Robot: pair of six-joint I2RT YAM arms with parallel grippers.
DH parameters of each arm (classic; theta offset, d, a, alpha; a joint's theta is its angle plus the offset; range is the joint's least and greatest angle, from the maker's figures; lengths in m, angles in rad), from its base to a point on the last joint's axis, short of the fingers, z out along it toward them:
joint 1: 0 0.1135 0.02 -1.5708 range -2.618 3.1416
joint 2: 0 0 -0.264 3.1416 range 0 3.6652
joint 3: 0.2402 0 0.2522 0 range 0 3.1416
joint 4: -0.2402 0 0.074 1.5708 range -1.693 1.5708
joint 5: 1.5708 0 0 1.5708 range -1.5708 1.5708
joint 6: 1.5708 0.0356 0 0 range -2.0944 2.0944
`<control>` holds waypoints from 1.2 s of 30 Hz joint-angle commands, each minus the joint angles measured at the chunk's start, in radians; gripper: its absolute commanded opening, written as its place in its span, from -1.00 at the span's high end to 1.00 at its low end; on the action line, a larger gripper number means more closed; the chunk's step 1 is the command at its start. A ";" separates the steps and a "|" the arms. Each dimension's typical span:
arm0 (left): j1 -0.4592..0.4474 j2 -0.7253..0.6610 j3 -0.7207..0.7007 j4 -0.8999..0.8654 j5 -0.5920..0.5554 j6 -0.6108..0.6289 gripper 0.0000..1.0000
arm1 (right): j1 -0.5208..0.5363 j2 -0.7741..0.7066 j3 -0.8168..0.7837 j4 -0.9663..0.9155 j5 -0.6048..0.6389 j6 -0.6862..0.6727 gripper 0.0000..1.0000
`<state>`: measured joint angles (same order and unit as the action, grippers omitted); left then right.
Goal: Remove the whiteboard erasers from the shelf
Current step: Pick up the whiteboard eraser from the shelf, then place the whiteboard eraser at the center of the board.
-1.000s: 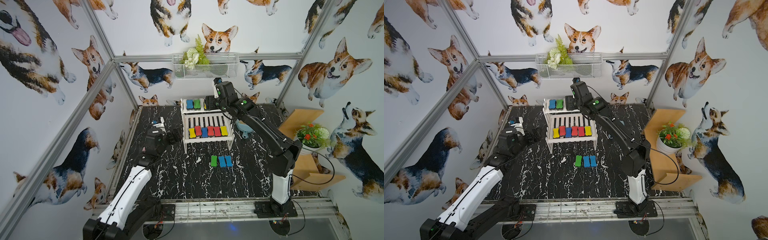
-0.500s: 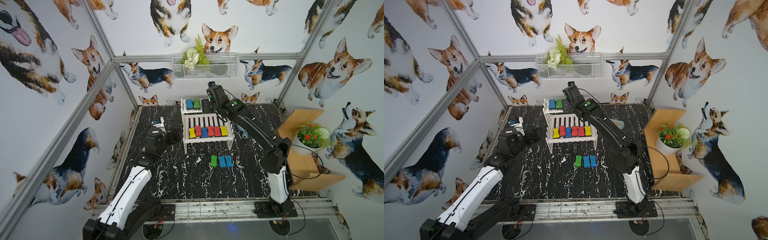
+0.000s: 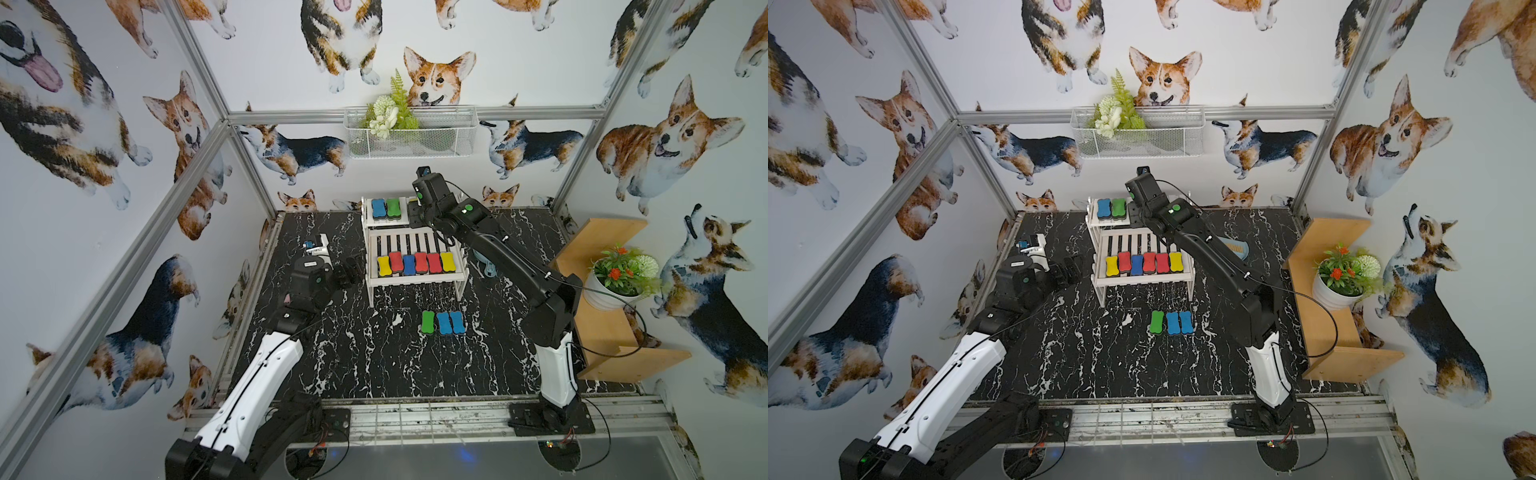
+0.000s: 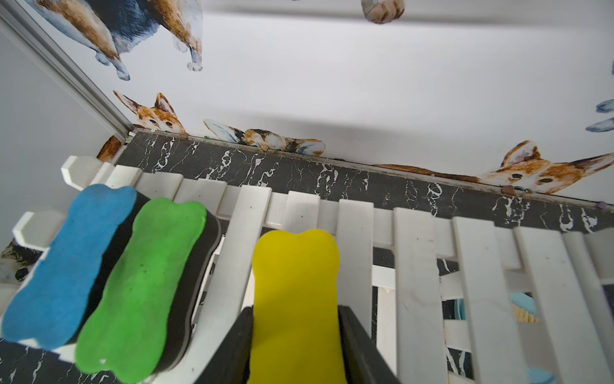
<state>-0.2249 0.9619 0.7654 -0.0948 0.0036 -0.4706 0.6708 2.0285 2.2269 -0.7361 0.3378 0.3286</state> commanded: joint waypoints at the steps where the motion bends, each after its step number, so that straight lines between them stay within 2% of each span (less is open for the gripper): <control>1: -0.001 -0.003 0.009 -0.005 -0.006 0.010 -0.99 | 0.005 -0.062 -0.014 0.021 -0.001 0.016 0.21; 3: -0.002 -0.004 0.010 -0.005 -0.007 0.011 -0.99 | 0.014 -0.112 -0.054 0.038 -0.004 0.028 0.22; 6: -0.001 -0.007 0.011 -0.007 -0.011 0.012 -0.99 | 0.047 -0.226 -0.195 0.092 0.004 0.053 0.22; 9: -0.001 -0.011 0.010 -0.007 -0.018 0.012 -0.99 | 0.102 -0.374 -0.422 0.182 0.010 0.104 0.23; 14: -0.001 -0.015 0.009 -0.005 -0.019 0.012 -0.99 | 0.234 -0.643 -0.875 0.355 0.061 0.277 0.27; 19: -0.002 -0.018 0.009 -0.007 -0.024 0.013 -0.99 | 0.357 -0.766 -1.179 0.461 0.129 0.438 0.28; 22: -0.002 -0.016 0.010 -0.009 -0.027 0.014 -0.99 | 0.398 -0.762 -1.293 0.532 0.157 0.514 0.29; 26: -0.002 -0.017 0.010 -0.008 -0.028 0.015 -0.99 | 0.426 -0.677 -1.376 0.647 0.173 0.580 0.30; 31: -0.002 -0.018 0.011 -0.010 -0.029 0.015 -0.99 | 0.436 -0.508 -1.359 0.719 0.146 0.602 0.32; 36: -0.002 -0.018 0.011 -0.008 -0.024 0.015 -0.99 | 0.447 -0.367 -1.287 0.707 0.155 0.646 0.34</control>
<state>-0.2260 0.9470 0.7654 -0.1051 -0.0216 -0.4671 1.1126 1.6234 0.9123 -0.0719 0.4713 0.9295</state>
